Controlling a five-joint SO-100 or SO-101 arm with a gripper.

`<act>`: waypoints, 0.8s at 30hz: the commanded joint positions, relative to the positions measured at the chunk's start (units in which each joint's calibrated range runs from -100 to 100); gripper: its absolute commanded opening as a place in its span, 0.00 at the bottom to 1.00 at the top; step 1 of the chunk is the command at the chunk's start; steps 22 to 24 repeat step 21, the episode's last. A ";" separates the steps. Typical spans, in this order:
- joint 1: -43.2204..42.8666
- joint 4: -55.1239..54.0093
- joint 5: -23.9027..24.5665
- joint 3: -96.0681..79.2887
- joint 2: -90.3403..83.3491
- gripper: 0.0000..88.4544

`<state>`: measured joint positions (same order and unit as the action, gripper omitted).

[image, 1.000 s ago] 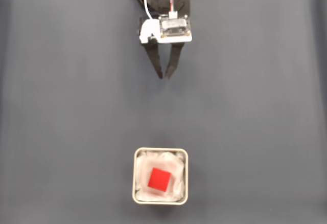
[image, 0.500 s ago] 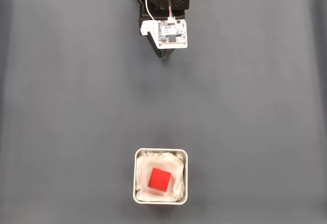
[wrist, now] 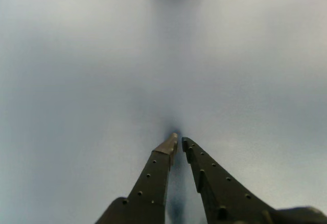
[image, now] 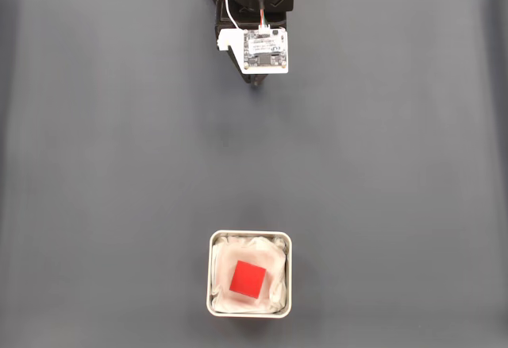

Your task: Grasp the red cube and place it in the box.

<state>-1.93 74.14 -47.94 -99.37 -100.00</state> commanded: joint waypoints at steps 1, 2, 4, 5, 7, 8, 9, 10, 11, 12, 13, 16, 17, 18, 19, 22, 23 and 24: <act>-0.13 1.43 0.59 -0.45 0.09 0.00; 0.01 1.43 0.59 -0.45 0.09 0.00; 0.30 1.43 0.68 -0.45 0.09 0.00; 0.51 1.43 0.44 -0.45 0.09 0.00; 0.79 1.43 0.10 -0.45 0.09 0.00; 0.86 1.43 0.10 -0.45 0.09 0.00; 0.86 1.43 0.10 -0.45 0.09 0.00; 0.86 1.43 0.10 -0.45 0.09 0.00; 0.86 1.43 0.10 -0.45 0.09 0.00; 0.86 1.51 0.10 -0.45 0.09 0.00; 0.86 1.51 0.10 -0.45 0.09 0.00; 0.86 1.51 0.10 -0.45 0.09 0.00; 0.86 1.51 0.10 -0.45 0.09 0.00; 0.86 1.51 0.10 -0.45 0.09 0.00; 0.86 1.51 0.10 -0.45 0.09 0.00; 0.86 1.51 0.10 -0.45 0.09 0.00; 0.86 1.51 0.10 -0.45 0.09 0.00; 0.86 1.51 0.10 -0.45 0.09 0.00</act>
